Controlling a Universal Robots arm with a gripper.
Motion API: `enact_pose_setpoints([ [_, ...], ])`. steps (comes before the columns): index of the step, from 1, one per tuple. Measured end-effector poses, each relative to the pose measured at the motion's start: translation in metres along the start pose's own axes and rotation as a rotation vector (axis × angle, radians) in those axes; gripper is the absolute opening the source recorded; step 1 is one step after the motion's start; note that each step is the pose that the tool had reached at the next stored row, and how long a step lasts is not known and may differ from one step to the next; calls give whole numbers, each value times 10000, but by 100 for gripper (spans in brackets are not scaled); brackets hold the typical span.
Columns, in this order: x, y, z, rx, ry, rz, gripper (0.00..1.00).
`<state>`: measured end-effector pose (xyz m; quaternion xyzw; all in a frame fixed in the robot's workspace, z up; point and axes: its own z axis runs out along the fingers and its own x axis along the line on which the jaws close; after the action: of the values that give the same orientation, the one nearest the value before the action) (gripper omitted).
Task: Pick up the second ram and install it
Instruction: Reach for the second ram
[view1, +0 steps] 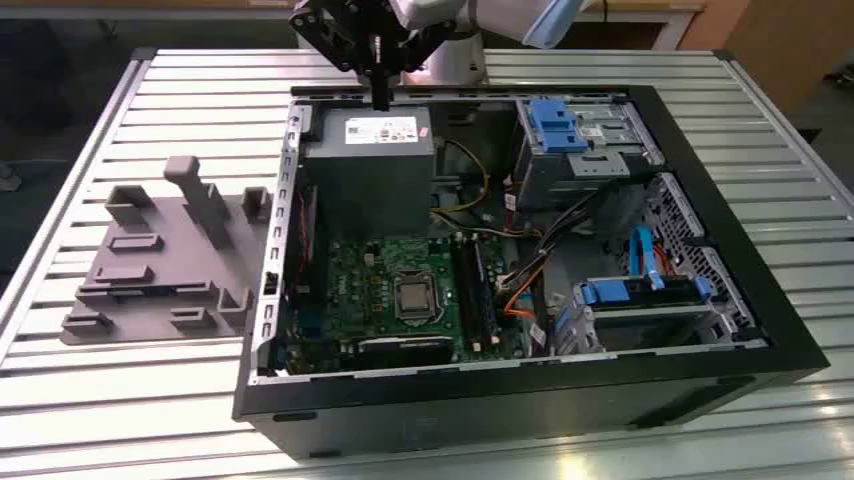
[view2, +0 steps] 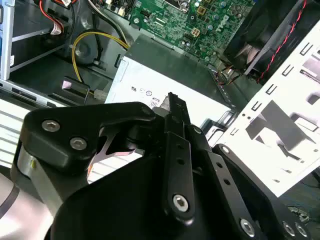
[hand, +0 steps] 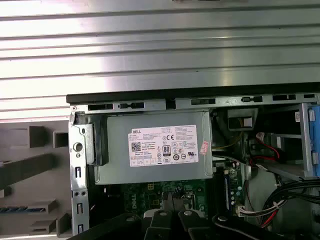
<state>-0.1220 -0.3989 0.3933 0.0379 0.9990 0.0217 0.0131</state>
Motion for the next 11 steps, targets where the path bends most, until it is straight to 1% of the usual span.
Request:
enact_pose_setpoints([
  [11,19,-1,-1,0,0,0,11],
])
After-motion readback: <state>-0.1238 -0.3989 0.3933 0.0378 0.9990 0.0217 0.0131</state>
